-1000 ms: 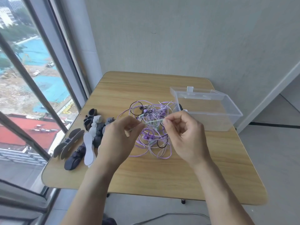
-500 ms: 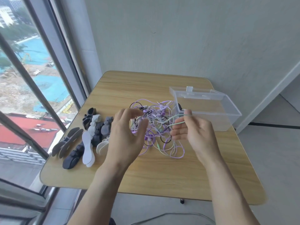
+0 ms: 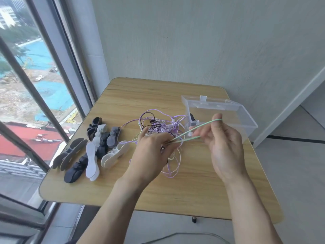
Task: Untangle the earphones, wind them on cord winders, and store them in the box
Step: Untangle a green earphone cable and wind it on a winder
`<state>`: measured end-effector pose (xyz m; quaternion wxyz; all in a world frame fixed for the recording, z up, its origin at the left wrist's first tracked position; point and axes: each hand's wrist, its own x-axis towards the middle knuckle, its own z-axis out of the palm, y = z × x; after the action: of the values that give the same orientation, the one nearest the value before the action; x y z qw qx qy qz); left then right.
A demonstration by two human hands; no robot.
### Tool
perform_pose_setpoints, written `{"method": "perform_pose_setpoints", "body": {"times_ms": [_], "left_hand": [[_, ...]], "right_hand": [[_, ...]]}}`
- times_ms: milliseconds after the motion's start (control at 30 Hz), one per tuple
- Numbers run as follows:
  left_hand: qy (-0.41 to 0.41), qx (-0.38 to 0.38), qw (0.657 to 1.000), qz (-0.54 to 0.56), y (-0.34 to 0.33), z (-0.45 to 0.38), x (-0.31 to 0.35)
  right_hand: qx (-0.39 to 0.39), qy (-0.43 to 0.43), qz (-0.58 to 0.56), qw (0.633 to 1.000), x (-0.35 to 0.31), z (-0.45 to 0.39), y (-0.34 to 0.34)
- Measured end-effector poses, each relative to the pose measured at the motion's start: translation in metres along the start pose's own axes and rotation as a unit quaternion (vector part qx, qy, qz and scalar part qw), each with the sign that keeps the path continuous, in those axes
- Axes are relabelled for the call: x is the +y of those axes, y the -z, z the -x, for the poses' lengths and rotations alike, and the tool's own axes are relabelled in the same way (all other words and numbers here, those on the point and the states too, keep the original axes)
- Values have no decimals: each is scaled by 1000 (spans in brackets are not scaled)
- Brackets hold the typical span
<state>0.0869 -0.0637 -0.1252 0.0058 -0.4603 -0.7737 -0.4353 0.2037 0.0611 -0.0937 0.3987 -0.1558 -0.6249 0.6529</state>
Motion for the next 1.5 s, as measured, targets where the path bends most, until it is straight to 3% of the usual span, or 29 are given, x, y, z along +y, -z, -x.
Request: {"method": "perform_pose_setpoints", "body": {"times_ms": [133, 367, 467, 567, 667, 800, 867, 933, 1000, 1100, 1200, 1333, 1500], "left_hand": [[-6, 8, 1000, -25, 2, -3, -8], [2, 30, 996, -87, -7, -2, -15], [4, 33, 995, -91, -9, -3, -16], [-10, 19, 996, -89, -12, 0, -12], [-7, 14, 997, -76, -14, 1, -11], [-5, 4, 997, -72, -18, 3, -8], [-9, 4, 998, -69, -18, 4, -9], [-1, -6, 998, -62, -15, 2, -11], [12, -18, 998, -62, -12, 0, -13], [37, -23, 997, -61, -8, 0, -14], [31, -15, 998, -50, -6, 1, -14], [30, 6, 999, -30, -5, 1, -16], [10, 60, 998, -10, 1, 1, -4]], "right_hand": [[41, -84, -63, 994, -12, -1, 7], [50, -79, -99, 991, -27, -2, 11], [104, -74, -12, 992, -27, -3, 22], [120, -47, 177, 976, -20, -5, 33], [3, -73, 379, 923, -11, -5, 39], [-211, -192, 523, 803, -1, 0, 33], [-242, -174, 488, 820, 2, -1, 31], [-225, -122, 377, 890, 1, -2, 28], [-160, -47, 274, 947, -4, -3, 23], [-59, 55, 230, 970, -14, -4, 19], [-29, 54, 167, 984, -15, -6, 24], [-67, -68, 263, 960, -10, -6, 31], [-115, -221, 443, 861, -1, -3, 49]]}}
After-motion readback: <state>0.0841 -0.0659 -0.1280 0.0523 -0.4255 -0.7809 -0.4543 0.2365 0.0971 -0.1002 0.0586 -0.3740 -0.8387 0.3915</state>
